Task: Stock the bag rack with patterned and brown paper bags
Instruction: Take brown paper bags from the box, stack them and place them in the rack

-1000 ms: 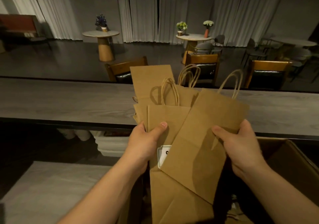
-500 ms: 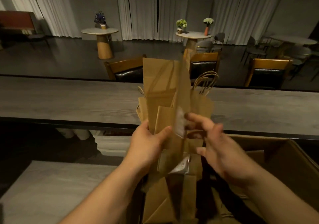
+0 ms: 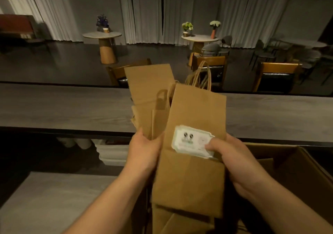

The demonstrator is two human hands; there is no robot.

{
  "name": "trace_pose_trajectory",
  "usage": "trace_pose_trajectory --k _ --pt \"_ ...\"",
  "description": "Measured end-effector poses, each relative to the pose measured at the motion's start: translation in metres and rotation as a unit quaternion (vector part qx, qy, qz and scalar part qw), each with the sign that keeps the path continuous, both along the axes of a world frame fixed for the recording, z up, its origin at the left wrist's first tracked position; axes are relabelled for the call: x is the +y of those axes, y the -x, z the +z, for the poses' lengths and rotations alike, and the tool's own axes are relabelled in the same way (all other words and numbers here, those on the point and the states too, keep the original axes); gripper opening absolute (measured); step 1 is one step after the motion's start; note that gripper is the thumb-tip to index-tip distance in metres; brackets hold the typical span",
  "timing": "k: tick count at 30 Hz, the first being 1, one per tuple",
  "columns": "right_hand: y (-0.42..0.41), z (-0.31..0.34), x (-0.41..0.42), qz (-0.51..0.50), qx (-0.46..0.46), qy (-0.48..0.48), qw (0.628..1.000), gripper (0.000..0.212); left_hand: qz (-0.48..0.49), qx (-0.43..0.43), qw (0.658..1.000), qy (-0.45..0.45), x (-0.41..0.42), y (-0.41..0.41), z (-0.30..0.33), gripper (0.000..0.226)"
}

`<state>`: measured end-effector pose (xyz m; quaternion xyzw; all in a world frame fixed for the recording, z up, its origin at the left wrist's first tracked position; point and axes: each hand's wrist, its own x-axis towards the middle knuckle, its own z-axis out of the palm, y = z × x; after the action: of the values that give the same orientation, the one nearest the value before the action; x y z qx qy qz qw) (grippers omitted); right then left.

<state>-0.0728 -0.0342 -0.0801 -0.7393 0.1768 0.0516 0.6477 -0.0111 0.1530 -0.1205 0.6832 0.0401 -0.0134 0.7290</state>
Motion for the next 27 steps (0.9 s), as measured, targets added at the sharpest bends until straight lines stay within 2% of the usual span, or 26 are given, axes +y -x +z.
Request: trace_pose_trajectory --k 3,5,7,10,13,16,20,24,27 --pt "-0.002 -0.002 -0.011 0.005 0.043 0.015 0.999 0.026 0.0 -0.03 0.996 0.079 -0.002 0.007 0.004 0.038" --pt "-0.003 -0.009 -0.008 0.006 0.04 0.033 0.999 0.026 -0.002 -0.031 0.998 0.06 -0.004 0.007 0.002 0.035" --pt "-0.003 -0.018 0.0 0.004 0.026 0.041 0.999 0.047 0.012 -0.028 0.999 0.025 -0.005 0.008 0.004 0.026" --pt "-0.003 -0.021 0.007 -0.029 -0.006 0.018 0.999 0.07 0.026 -0.013 0.998 0.059 -0.007 0.011 0.008 0.017" --pt "-0.006 -0.025 0.0 -0.069 -0.031 -0.06 0.995 0.059 0.027 0.045 0.99 0.128 -0.005 0.011 0.016 0.031" --pt "-0.01 -0.024 -0.013 -0.09 -0.057 -0.141 0.984 0.04 -0.008 0.056 0.989 0.136 -0.005 0.013 0.02 0.027" --pt "-0.012 -0.023 -0.016 -0.104 -0.068 -0.183 0.975 0.052 -0.049 0.05 0.993 0.093 -0.006 0.015 0.017 0.027" --pt "-0.008 -0.024 -0.011 -0.038 -0.063 -0.105 0.992 0.049 -0.094 0.037 0.995 0.009 -0.006 0.017 0.012 0.017" --pt "-0.008 -0.024 -0.007 0.003 -0.038 0.008 0.999 0.048 -0.06 0.027 0.998 0.007 -0.006 0.017 0.012 0.017"
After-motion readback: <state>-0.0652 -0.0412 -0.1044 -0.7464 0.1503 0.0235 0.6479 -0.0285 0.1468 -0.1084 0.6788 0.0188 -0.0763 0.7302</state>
